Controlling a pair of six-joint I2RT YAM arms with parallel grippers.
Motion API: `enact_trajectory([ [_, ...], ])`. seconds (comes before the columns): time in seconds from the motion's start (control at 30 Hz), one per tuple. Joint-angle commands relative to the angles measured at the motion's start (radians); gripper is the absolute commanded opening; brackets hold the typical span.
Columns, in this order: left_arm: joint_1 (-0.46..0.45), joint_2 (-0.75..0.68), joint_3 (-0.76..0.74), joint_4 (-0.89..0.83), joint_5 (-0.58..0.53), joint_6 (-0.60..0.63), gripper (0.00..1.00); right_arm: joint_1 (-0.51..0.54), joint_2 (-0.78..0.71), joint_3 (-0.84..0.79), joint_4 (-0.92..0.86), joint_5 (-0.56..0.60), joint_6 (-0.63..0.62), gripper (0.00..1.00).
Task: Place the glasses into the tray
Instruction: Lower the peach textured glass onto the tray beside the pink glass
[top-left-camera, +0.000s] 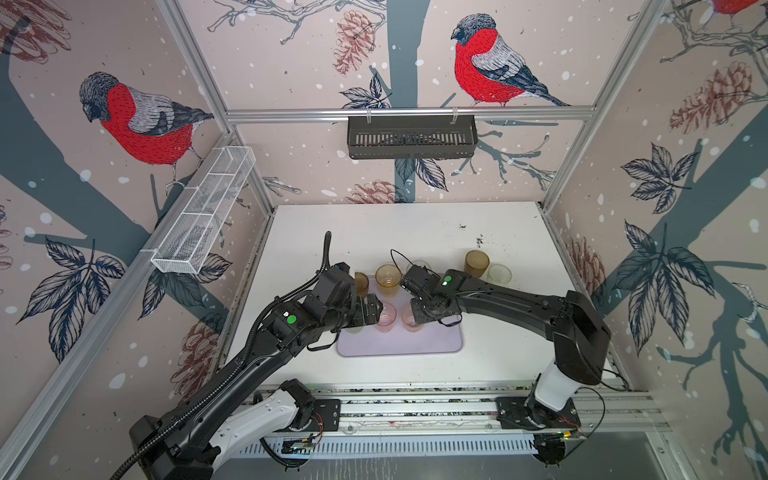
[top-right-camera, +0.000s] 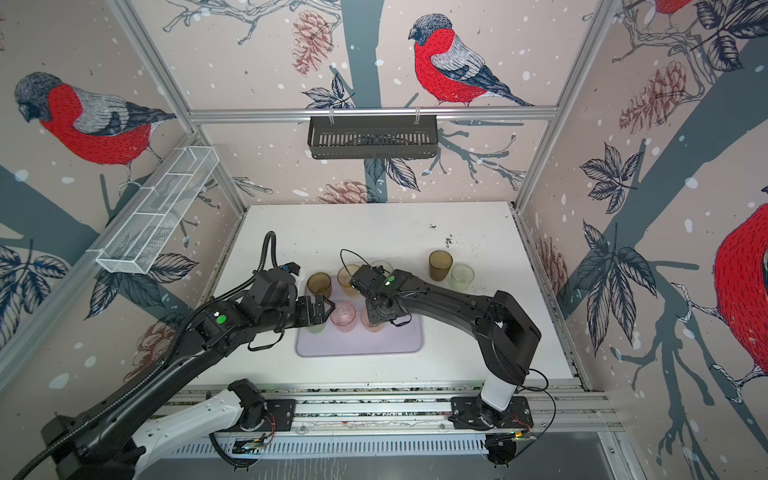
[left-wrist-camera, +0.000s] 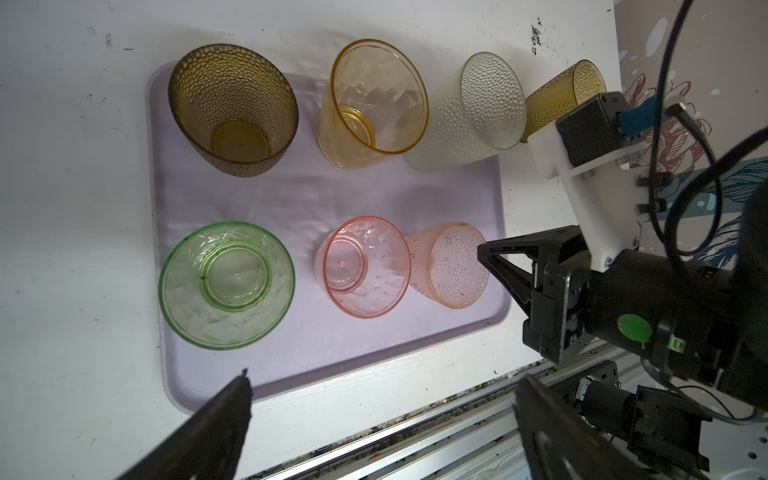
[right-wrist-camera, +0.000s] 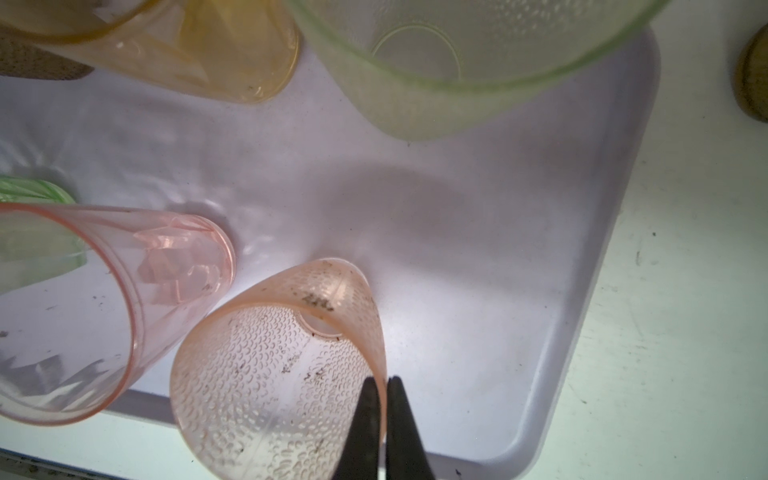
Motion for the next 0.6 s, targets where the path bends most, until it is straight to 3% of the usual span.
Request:
enact_trajectory([
  [0.0, 0.002, 0.0, 0.008, -0.016, -0.016, 0.0, 0.98, -0.001, -0.004, -0.005, 0.001, -0.001, 0.006, 0.0],
  [0.57, 0.003, -0.001, 0.006, -0.022, -0.016, 0.0, 0.98, -0.002, 0.003, -0.004, 0.011, -0.004, 0.003, 0.05],
])
